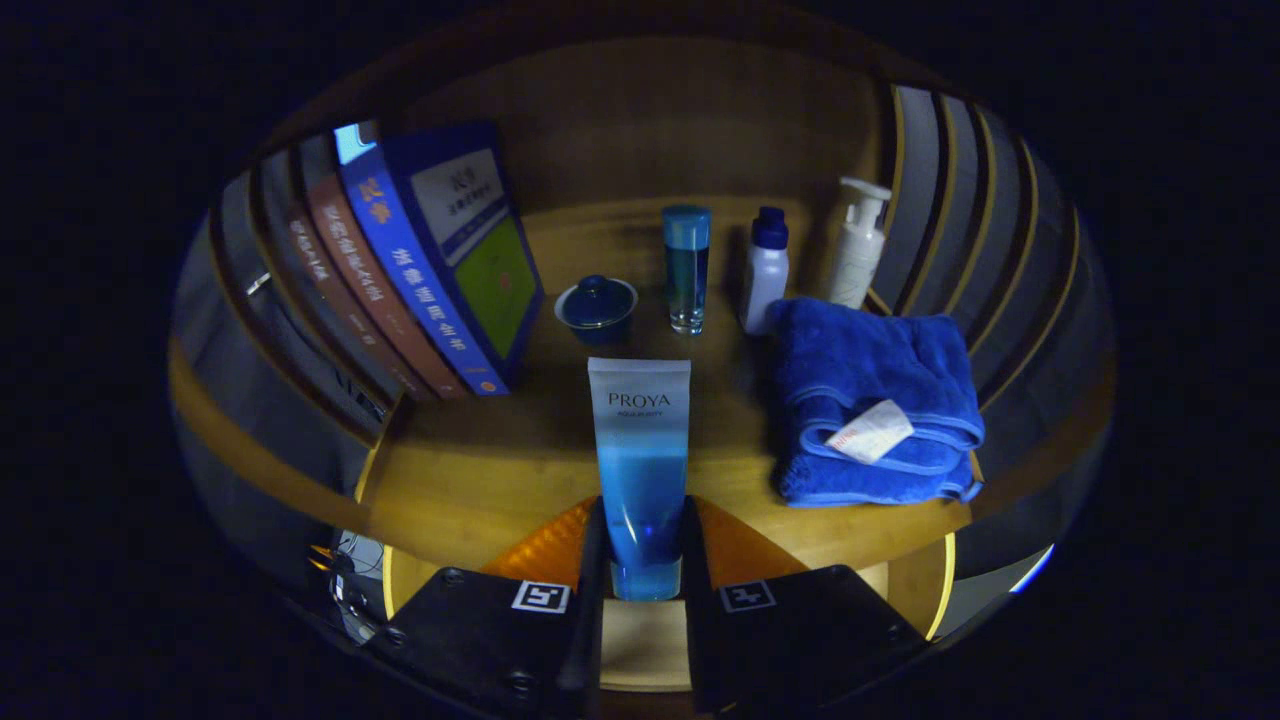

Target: Pull open the drawer, take out the items inside it, and place them on the countertop above the cabinet.

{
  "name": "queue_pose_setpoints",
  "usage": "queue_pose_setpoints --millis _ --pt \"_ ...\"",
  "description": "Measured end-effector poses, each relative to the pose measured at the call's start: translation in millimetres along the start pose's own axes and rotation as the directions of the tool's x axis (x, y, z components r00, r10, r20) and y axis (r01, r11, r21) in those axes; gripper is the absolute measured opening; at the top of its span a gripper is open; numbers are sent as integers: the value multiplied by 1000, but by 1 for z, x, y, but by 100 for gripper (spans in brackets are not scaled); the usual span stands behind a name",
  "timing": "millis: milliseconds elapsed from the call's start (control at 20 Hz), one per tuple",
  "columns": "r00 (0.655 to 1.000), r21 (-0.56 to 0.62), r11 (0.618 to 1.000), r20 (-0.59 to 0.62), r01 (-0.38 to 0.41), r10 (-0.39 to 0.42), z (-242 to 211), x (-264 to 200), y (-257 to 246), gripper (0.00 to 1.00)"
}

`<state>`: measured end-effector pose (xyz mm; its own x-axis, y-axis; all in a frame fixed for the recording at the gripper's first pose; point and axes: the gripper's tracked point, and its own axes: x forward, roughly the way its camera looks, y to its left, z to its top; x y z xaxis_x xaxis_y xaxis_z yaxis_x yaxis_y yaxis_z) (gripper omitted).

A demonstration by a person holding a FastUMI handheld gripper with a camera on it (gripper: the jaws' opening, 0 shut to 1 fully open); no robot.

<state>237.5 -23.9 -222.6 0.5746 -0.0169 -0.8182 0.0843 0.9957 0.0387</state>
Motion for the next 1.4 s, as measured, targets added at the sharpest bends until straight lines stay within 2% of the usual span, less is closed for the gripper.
queue_pose_setpoints --millis 450,850,1200,1400 --pt "997 20 1000 -69 17 -16 -5 38 -3 42" --pt "1000 27 1000 -24 3 -2 -1 27 0 99" --pt "992 9 1000 126 -17 16 -11 -45 3 100" --pt "957 6 1000 289 -25 23 -21 -114 4 100"
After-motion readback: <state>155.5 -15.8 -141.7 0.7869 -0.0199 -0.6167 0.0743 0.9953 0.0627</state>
